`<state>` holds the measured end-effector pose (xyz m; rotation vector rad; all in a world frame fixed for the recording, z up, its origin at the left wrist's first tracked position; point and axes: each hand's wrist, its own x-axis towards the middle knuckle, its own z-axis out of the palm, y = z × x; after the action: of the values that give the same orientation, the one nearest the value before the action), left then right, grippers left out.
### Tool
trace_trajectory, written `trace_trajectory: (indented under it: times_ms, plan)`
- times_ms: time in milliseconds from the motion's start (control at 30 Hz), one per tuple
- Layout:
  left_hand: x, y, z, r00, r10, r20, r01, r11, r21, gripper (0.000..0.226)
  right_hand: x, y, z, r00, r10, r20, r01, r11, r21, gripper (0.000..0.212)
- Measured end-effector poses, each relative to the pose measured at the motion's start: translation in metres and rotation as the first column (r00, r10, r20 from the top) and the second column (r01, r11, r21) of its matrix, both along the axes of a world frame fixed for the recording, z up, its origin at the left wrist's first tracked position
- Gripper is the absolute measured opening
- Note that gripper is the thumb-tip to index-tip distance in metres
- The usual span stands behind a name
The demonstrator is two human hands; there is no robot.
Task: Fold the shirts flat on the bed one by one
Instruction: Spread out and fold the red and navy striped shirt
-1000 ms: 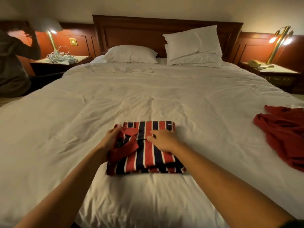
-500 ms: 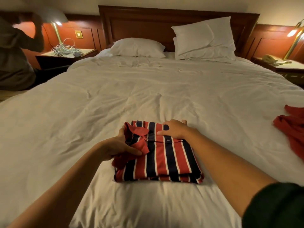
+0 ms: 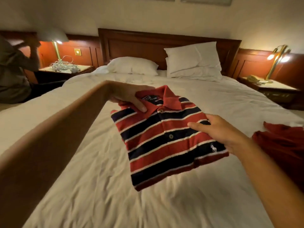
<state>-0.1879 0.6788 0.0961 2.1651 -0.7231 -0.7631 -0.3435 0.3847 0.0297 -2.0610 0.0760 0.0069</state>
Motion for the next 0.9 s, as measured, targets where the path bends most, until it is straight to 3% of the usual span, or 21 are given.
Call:
trace_trajectory:
  times_ms: [67,167,233,300,367,433,600,800,900]
  plan:
    - [0.01,-0.027,-0.024,0.982,0.132,0.136,-0.145,0.985,0.095,0.092,-0.01,-0.005,-0.036,0.987,-0.163,-0.011,0.163,0.987,0.007,0.033]
    - [-0.008,-0.044,-0.092,0.878,0.201,0.434,-0.352,0.886,0.303,0.089,-0.035,-0.008,-0.101,0.961,-0.253,-0.114,0.248,0.967,-0.056,0.046]
    - [-0.043,-0.041,-0.15,0.89,0.311,0.332,-0.405,0.874,0.268,0.084,-0.057,-0.007,-0.139,0.944,-0.321,-0.081,0.316,0.946,-0.071,0.052]
    - [-0.087,-0.032,-0.196,0.866,0.43,0.256,-0.479,0.859,0.179,0.076,-0.075,-0.007,-0.165,0.912,-0.41,0.027,0.41,0.912,0.007,0.04]
    - [-0.127,-0.021,-0.223,0.767,0.602,0.223,-0.62,0.785,0.012,0.072,-0.086,-0.003,-0.175,0.878,-0.469,0.095,0.464,0.883,0.076,0.025]
    - [-0.153,-0.014,-0.228,0.65,0.748,0.133,-0.728,0.663,-0.175,0.064,-0.088,0.0,-0.176,0.851,-0.503,0.152,0.491,0.864,0.108,0.025]
    - [-0.179,-0.022,-0.21,0.652,0.757,0.046,-0.721,0.638,-0.27,0.058,-0.083,0.007,-0.168,0.902,-0.413,0.129,0.405,0.91,0.087,0.034]
    - [-0.183,0.004,-0.197,0.611,0.777,-0.154,-0.739,0.49,-0.462,0.055,-0.098,0.0,-0.158,0.878,-0.407,0.25,0.389,0.913,0.121,0.016]
    - [-0.189,0.024,-0.203,0.656,0.752,-0.062,-0.713,0.591,-0.377,0.044,-0.11,0.001,-0.165,0.893,-0.392,0.221,0.371,0.92,0.128,0.014]
